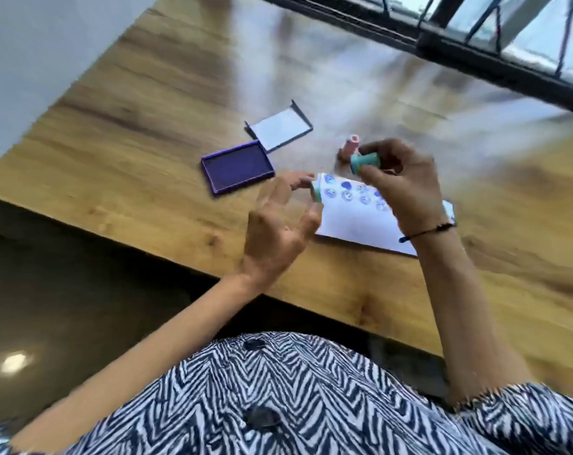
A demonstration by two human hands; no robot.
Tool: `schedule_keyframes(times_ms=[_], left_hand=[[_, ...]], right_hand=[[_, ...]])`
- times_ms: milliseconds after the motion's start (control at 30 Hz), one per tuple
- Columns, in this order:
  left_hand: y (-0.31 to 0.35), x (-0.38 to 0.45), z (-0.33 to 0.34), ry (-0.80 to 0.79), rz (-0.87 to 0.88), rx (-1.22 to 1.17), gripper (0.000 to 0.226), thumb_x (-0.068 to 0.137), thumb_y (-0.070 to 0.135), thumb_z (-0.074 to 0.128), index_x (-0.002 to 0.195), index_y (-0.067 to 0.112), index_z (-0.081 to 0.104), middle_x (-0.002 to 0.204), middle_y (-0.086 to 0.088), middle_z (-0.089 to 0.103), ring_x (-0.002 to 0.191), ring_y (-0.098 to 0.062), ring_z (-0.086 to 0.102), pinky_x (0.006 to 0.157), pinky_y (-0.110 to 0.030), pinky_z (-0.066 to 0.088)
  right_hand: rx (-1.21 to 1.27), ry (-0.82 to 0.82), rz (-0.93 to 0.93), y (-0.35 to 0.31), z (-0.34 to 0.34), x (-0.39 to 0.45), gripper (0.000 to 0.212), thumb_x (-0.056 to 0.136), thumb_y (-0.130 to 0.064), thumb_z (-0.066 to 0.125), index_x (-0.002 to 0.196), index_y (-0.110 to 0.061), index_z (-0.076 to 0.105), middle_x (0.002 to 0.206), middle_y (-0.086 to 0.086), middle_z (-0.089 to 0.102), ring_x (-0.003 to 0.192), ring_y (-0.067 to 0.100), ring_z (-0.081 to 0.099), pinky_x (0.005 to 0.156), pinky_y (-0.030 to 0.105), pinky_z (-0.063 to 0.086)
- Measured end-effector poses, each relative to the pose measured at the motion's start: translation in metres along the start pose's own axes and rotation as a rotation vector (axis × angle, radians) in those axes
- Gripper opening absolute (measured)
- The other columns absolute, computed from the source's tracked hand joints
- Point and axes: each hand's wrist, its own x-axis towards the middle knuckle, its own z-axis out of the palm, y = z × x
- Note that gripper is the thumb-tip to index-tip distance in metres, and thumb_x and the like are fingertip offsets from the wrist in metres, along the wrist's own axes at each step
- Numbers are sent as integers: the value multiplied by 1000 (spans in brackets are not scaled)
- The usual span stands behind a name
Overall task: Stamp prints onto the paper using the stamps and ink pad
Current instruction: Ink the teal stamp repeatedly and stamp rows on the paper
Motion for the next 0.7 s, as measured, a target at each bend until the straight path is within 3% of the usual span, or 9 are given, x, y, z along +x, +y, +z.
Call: schedule_keyframes(times_ms=[133,200,267,367,500,567,700], left_hand=[[24,-2,57,-362,159,-37,27,79,11,61,102,-2,60,104,-15,67,95,-20,60,85,-17,39],[32,-3,79,-500,186,-46,25,79,9,63,102,-2,61,104,-16,67,95,-21,60,83,-13,37],[37,-3,97,-595,179,-45,23,81,10,63,102,2,60,104,-14,67,94,-23,61,82,-17,40],[34,-3,113,-648,214,13,22,80,10,63,100,1,60,97,-18,66,92,-29,59,79,-23,37],[31,-3,121,-660,268,69,21,79,10,64,96,-2,60,94,-19,66,93,-31,57,79,-24,35],[29,-3,122,-662,267,79,21,79,10,64,97,-2,61,95,-18,66,94,-30,57,80,-23,35],[29,-3,124,-653,242,62,22,79,10,64,98,-1,61,96,-16,67,96,-29,56,81,-18,34]], right_hand=[[113,269,181,33,-65,-37,22,78,8,58,89,-12,61,75,-2,62,61,-2,59,60,15,52],[101,340,228,45,-82,-51,24,81,6,57,78,-18,61,74,-2,61,56,-2,59,52,13,51],[82,385,279,55,-94,-61,25,81,1,59,74,-24,59,72,0,62,56,4,59,54,18,55],[21,403,320,68,-100,-65,21,77,-3,62,75,-24,60,71,2,62,58,12,59,64,36,59],[-167,322,289,70,-99,-52,14,73,-11,66,76,-24,64,79,7,65,73,27,67,73,48,58],[-325,273,220,68,-96,-42,12,72,-13,66,84,-13,68,82,9,67,79,30,66,78,44,55],[-557,176,120,66,-94,-23,17,76,-13,62,92,-9,67,96,16,68,89,28,60,77,28,41]])
